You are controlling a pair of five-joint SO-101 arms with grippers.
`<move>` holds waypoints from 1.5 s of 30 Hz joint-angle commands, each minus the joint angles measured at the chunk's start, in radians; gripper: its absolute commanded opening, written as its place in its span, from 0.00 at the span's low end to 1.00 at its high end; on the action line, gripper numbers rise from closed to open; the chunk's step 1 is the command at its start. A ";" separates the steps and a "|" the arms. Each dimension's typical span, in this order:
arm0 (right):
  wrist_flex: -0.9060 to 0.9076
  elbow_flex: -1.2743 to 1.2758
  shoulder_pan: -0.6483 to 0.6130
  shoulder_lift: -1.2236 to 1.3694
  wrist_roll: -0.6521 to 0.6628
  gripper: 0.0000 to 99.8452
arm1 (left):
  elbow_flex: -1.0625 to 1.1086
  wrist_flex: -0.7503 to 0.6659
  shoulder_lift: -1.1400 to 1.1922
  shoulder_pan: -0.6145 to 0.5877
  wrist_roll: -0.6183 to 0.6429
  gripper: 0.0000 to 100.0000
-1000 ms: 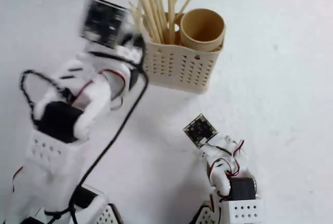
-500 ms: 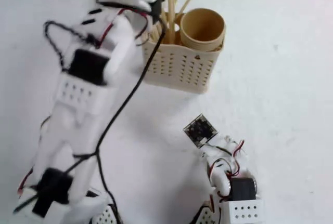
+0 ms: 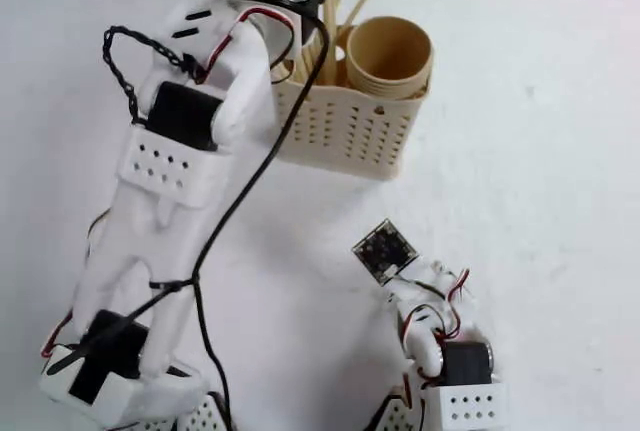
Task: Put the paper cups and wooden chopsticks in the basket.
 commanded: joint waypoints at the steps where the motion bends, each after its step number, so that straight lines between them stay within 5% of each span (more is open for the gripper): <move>1: 0.007 0.009 -0.002 -0.004 0.005 0.02 | -0.048 0.008 -0.004 -0.004 0.012 0.07; 15: 0.007 0.009 -0.002 -0.004 0.005 0.02 | -0.048 0.064 -0.004 -0.005 0.006 0.09; 27: 0.007 0.009 -0.002 -0.004 0.005 0.02 | 0.032 0.445 -0.346 0.018 0.006 0.09; 36: 0.007 0.009 -0.002 -0.004 0.005 0.02 | 0.493 0.733 -0.868 0.002 0.005 0.09; 41: 0.007 0.009 -0.002 -0.004 0.005 0.02 | 0.884 0.729 -1.271 -0.096 0.005 0.09; 45: 0.007 0.009 -0.002 -0.004 0.005 0.02 | 1.286 0.597 -1.627 -0.209 -0.066 0.09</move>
